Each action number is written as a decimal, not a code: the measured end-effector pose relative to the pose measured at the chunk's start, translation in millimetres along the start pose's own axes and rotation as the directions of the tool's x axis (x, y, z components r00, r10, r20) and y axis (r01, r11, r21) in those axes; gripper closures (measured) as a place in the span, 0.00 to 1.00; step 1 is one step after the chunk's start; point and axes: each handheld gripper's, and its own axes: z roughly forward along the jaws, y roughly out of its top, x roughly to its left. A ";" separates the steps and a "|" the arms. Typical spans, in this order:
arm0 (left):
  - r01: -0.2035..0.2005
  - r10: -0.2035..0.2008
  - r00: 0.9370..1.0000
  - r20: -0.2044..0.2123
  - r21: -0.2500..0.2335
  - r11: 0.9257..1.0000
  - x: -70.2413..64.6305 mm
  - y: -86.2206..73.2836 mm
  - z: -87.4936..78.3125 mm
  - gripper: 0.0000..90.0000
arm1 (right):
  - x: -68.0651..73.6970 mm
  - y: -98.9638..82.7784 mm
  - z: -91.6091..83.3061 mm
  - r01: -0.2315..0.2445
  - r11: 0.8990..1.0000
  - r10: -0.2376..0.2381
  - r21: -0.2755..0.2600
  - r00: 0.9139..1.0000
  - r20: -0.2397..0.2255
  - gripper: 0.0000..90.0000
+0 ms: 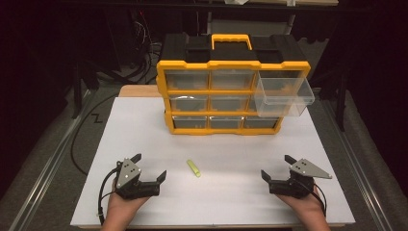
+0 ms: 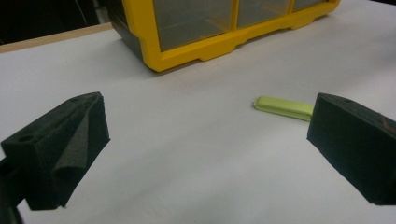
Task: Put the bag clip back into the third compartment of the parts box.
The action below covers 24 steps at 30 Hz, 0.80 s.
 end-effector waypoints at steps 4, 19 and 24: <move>-0.004 0.004 1.000 0.017 0.004 1.000 -0.4 -0.1 1.9 0.00 | -3.7 -1.3 -0.3 -0.016 1.000 0.016 0.004 1.000 0.005 0.00; 0.001 -0.001 1.000 0.022 0.005 1.000 -2.5 0.2 4.3 0.00 | -3.9 -1.9 5.9 -0.006 1.000 0.006 0.023 1.000 -0.002 0.00; 0.012 -0.012 1.000 0.023 -0.002 1.000 -1.7 0.9 3.1 0.01 | -0.7 1.2 8.8 -0.013 1.000 0.013 0.019 1.000 -0.011 0.00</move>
